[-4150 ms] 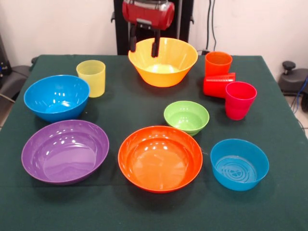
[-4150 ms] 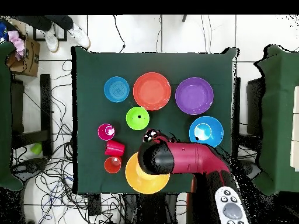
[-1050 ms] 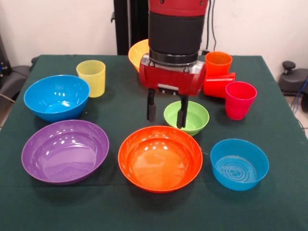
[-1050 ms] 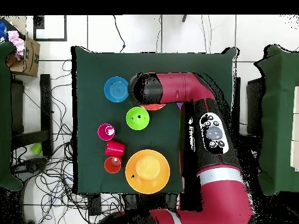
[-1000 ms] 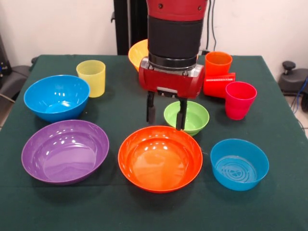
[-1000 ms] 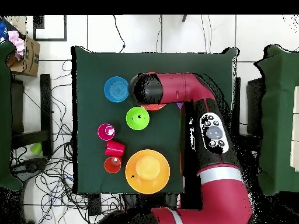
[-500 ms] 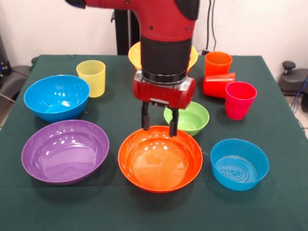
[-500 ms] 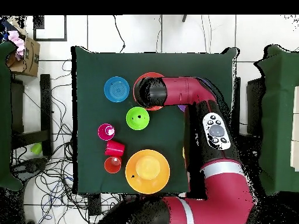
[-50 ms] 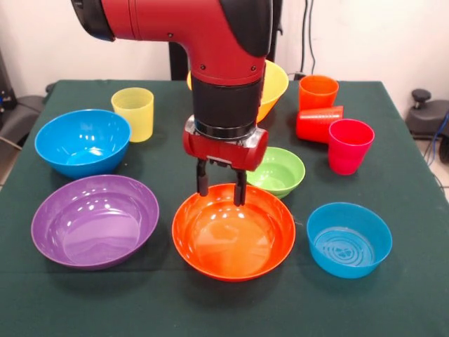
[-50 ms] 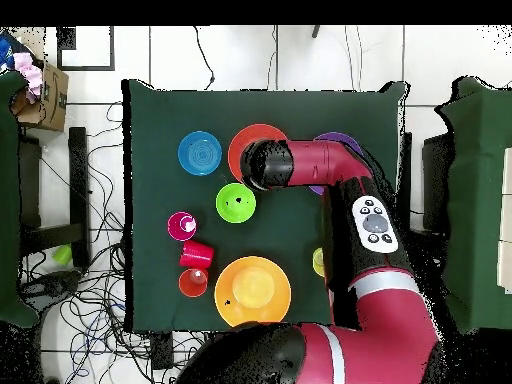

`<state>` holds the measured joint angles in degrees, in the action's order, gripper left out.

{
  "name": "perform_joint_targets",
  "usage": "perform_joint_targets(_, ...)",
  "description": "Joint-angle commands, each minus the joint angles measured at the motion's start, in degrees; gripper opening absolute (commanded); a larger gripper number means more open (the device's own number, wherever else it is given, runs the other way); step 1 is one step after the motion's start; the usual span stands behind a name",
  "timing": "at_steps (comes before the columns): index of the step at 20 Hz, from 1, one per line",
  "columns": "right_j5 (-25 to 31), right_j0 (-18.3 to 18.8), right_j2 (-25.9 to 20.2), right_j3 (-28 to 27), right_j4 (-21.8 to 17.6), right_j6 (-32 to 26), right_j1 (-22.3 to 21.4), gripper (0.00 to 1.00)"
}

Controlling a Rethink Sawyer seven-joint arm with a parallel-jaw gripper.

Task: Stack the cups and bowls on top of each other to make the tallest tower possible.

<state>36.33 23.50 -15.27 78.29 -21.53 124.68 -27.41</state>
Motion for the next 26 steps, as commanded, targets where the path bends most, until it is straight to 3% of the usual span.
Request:
perform_joint_targets(1, 8.86, -0.14, 0.1, 2.85, -3.55, -9.5, -0.86, 1.0)
perform_joint_targets(12, 9.37, -0.43, 1.11, 4.34, -4.95, -9.28, -1.8, 1.0)
perform_joint_targets(26, 3.84, 0.2, 2.2, 4.21, -7.57, -7.91, 2.6, 1.0)
